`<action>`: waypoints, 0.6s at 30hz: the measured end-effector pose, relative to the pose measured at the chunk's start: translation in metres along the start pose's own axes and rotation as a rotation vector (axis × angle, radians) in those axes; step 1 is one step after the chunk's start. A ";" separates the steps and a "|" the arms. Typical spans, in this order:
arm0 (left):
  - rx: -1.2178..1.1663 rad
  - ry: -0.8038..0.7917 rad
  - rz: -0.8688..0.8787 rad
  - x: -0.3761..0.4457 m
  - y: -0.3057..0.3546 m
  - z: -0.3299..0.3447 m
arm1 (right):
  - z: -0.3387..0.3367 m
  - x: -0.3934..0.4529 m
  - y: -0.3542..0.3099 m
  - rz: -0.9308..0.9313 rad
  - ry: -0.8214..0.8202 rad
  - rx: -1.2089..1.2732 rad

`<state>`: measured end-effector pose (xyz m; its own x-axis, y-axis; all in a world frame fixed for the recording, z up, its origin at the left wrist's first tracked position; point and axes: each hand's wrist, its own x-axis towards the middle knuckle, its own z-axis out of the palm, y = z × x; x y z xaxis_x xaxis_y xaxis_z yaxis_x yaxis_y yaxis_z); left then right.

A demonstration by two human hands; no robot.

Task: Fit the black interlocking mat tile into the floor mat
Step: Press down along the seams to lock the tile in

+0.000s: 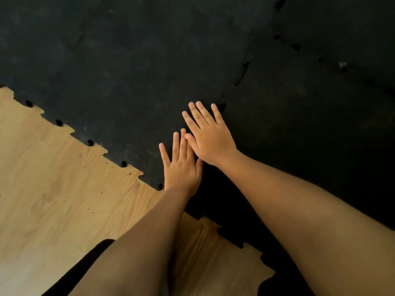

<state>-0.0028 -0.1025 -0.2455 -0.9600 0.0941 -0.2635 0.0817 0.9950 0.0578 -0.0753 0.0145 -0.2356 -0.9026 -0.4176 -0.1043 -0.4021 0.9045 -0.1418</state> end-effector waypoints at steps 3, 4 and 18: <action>-0.011 -0.004 0.021 -0.001 -0.002 -0.003 | -0.001 0.002 0.001 0.000 -0.008 0.032; -0.030 -0.006 0.026 -0.001 -0.002 -0.004 | 0.000 0.002 0.001 -0.001 -0.010 0.040; -0.108 -0.070 -0.016 -0.003 0.004 -0.015 | -0.001 0.000 0.002 0.010 -0.042 0.072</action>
<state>-0.0040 -0.0996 -0.2303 -0.9397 0.0842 -0.3316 0.0338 0.9873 0.1551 -0.0765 0.0158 -0.2348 -0.8986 -0.4133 -0.1474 -0.3798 0.9008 -0.2105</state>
